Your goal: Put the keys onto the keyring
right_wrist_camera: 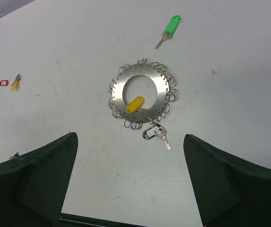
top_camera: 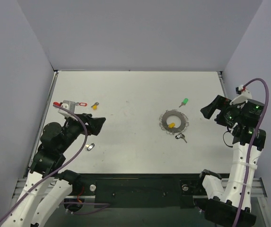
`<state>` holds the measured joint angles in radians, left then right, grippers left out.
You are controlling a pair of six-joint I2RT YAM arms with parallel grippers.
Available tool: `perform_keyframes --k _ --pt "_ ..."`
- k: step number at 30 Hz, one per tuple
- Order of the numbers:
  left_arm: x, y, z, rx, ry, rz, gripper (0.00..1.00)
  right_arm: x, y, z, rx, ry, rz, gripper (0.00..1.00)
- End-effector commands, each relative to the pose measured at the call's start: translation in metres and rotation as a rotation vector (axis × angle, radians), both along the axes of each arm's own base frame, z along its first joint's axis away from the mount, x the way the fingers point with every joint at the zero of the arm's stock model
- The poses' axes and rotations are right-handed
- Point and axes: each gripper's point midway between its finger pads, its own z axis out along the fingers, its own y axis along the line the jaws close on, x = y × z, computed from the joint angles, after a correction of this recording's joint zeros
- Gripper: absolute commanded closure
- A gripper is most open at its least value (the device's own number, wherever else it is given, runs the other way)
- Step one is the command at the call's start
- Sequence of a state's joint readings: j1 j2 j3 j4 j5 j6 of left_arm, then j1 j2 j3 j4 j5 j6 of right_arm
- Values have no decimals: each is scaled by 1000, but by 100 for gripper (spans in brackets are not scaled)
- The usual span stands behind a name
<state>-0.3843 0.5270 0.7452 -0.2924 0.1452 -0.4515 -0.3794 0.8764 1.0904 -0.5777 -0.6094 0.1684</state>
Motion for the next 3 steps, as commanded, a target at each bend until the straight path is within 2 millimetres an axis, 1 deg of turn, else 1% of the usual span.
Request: perform_keyframes --k 1,3 --pt "3 6 -5 41 -6 26 8 5 -2 2 17 -30 -23 12" --pt "2 5 -7 42 -3 20 8 6 -1 4 25 -36 -19 12"
